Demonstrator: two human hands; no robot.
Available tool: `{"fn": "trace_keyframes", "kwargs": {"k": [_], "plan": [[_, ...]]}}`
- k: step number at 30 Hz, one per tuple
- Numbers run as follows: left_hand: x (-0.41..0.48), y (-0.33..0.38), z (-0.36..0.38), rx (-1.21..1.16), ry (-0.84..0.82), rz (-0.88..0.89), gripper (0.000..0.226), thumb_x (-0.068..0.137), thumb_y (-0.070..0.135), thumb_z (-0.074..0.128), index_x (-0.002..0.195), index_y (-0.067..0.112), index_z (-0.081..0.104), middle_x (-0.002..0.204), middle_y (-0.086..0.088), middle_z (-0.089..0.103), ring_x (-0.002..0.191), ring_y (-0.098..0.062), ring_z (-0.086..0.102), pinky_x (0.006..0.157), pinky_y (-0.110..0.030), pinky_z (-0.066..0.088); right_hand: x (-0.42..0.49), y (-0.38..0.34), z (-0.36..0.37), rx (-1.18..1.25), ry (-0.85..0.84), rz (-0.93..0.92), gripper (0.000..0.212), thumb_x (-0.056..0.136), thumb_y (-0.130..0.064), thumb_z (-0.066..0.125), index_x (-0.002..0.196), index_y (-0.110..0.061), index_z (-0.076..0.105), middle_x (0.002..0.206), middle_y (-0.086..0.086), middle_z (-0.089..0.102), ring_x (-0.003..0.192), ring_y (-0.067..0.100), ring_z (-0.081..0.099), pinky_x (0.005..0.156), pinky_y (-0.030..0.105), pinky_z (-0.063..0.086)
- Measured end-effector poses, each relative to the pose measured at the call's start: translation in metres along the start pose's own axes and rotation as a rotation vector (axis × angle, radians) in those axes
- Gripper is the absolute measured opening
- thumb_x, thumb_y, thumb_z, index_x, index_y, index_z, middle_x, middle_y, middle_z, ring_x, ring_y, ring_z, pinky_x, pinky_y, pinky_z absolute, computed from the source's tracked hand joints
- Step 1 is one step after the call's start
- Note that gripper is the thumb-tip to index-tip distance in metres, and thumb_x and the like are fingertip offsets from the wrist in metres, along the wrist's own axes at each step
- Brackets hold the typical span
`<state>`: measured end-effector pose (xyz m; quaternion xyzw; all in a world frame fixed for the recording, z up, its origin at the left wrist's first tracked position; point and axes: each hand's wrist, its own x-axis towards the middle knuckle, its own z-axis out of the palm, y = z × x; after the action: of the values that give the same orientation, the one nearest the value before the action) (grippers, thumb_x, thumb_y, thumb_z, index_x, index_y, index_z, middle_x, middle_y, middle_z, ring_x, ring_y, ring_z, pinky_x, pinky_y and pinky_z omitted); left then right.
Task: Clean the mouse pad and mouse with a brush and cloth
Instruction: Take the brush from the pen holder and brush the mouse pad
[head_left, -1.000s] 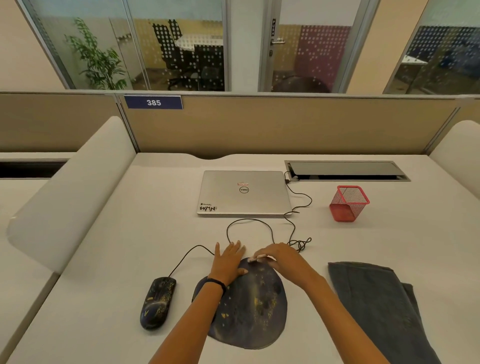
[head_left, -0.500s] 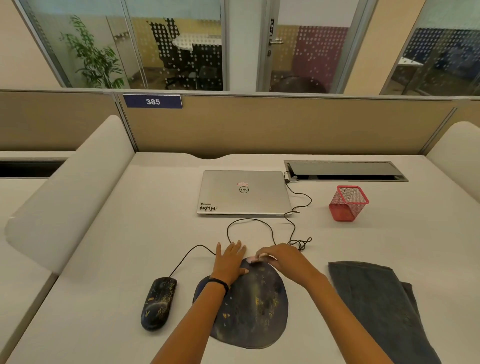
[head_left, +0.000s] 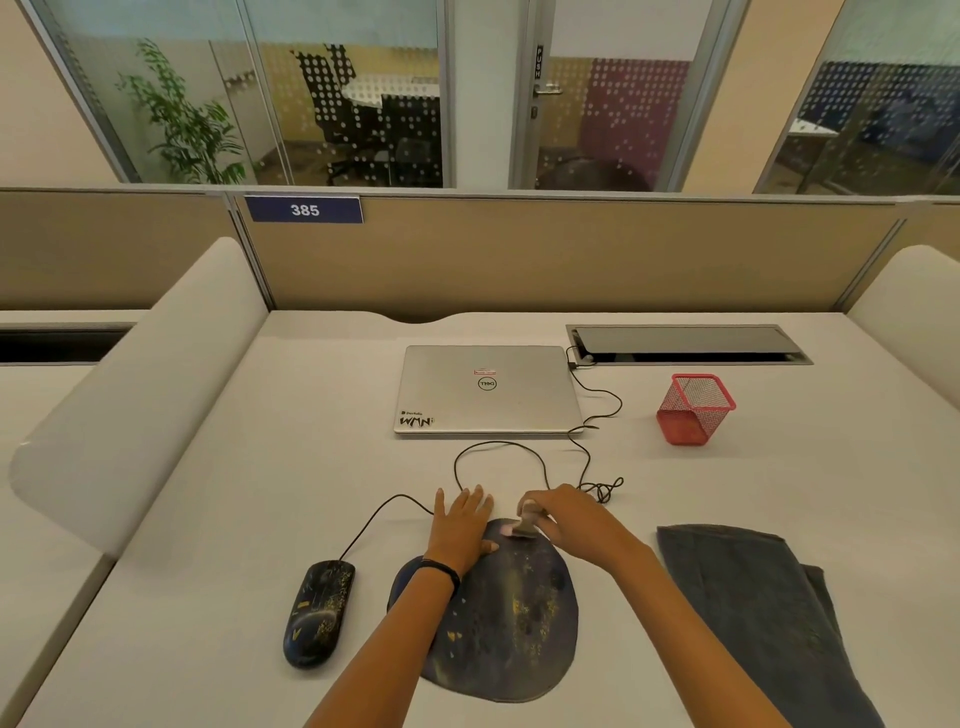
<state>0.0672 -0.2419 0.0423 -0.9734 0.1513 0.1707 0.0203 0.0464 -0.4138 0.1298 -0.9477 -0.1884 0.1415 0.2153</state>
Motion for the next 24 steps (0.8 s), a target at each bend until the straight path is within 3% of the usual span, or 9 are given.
{"fn": "trace_keyframes", "kwargs": {"k": [6, 11, 16, 20, 24], "plan": [[0.0, 0.001, 0.0, -0.001, 0.001, 0.001, 0.068, 0.096, 0.043, 0.041, 0.149, 0.015, 0.01, 0.158, -0.007, 0.005, 0.146, -0.024, 0.006, 0.116, -0.052, -0.001, 0.001, 0.002, -0.003, 0.097, 0.146, 0.016, 0.018, 0.094, -0.021, 0.047, 0.099, -0.015, 0.063, 0.093, 0.004, 0.07, 0.083, 0.02, 0.063, 0.077, 0.034, 0.052], [-0.001, -0.001, -0.001, 0.017, 0.002, 0.014, 0.068, 0.096, 0.044, 0.039, 0.149, 0.014, 0.008, 0.158, -0.007, 0.004, 0.146, -0.024, 0.006, 0.116, -0.053, -0.001, -0.002, 0.01, -0.002, 0.098, 0.055, 0.069, 0.021, 0.094, -0.024, 0.044, 0.095, -0.015, 0.063, 0.093, 0.008, 0.069, 0.081, 0.02, 0.061, 0.076, 0.036, 0.051], [-0.002, -0.004, 0.0, 0.033, 0.033, 0.055, 0.066, 0.097, 0.046, 0.035, 0.15, 0.018, 0.007, 0.158, -0.007, 0.004, 0.146, -0.024, 0.006, 0.116, -0.051, -0.005, -0.007, 0.016, -0.003, 0.148, 0.172, 0.099, 0.021, 0.096, -0.023, 0.042, 0.099, -0.015, 0.062, 0.094, 0.005, 0.069, 0.078, 0.015, 0.06, 0.07, 0.023, 0.048], [-0.007, -0.009, 0.002, -0.029, 0.103, 0.158, 0.054, 0.098, 0.044, 0.034, 0.147, 0.024, 0.023, 0.158, -0.001, 0.014, 0.146, -0.018, 0.009, 0.115, -0.045, -0.014, -0.01, 0.019, 0.005, 0.172, 0.176, 0.103, 0.022, 0.096, -0.024, 0.043, 0.103, -0.015, 0.062, 0.096, 0.003, 0.069, 0.084, 0.016, 0.062, 0.077, 0.028, 0.051], [-0.008, -0.009, 0.001, -0.043, 0.099, 0.19, 0.046, 0.1, 0.037, 0.033, 0.144, 0.024, 0.032, 0.157, 0.002, 0.018, 0.146, -0.016, 0.009, 0.116, -0.044, -0.011, -0.014, 0.026, 0.005, 0.184, 0.089, 0.099, 0.022, 0.096, -0.023, 0.044, 0.101, -0.015, 0.064, 0.089, -0.001, 0.065, 0.078, 0.012, 0.058, 0.071, 0.021, 0.046]]}}
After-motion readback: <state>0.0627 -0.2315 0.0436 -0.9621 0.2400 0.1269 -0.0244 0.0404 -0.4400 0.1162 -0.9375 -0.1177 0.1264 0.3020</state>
